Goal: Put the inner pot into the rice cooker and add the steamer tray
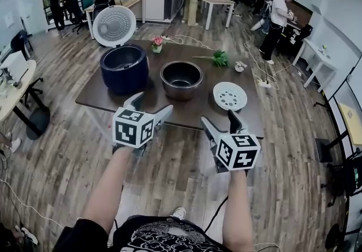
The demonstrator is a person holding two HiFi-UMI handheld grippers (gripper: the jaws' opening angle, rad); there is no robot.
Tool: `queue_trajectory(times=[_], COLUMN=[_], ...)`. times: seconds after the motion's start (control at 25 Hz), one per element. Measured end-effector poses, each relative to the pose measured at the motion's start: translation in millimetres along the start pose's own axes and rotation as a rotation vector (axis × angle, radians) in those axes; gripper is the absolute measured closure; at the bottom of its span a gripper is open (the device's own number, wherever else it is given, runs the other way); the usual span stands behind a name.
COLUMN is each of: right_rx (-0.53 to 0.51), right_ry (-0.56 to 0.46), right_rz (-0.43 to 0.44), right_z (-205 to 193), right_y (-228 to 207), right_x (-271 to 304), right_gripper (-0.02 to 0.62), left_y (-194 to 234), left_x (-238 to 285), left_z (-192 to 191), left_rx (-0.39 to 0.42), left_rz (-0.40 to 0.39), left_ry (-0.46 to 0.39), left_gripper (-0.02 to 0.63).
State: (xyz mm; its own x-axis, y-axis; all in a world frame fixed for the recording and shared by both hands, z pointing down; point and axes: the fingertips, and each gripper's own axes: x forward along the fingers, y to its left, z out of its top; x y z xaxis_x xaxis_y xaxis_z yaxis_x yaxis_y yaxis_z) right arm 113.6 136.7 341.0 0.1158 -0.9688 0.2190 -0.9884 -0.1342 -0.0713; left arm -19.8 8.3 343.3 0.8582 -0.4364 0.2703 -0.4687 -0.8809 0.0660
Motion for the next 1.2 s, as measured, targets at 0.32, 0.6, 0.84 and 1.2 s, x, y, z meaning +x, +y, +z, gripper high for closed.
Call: queue_trajectory(times=[0.32, 0.6, 0.84, 1.2], right_rx=[0.012, 0.035, 0.037, 0.040], right_ry=[0.004, 0.008, 0.017, 0.020], right_rz=[0.047, 0.070, 0.081, 0.070], right_z=[0, 0, -1, -4], right_y=[-27, -43, -51, -68], right_x=[18, 38, 55, 91], right_gripper=[0.204, 0.203, 0.204, 0.204], left_y=[-1, 9, 20, 45], left_x=[20, 37, 50, 85], left_z=[-2, 4, 4, -1], left_rx=[-0.011, -0.009, -0.027, -0.040], left_rz=[0.061, 0.102, 0.119, 0.110], left_ry=[0.016, 0.013, 0.015, 0.015], left_gripper=[0.179, 0.179, 0.179, 0.179])
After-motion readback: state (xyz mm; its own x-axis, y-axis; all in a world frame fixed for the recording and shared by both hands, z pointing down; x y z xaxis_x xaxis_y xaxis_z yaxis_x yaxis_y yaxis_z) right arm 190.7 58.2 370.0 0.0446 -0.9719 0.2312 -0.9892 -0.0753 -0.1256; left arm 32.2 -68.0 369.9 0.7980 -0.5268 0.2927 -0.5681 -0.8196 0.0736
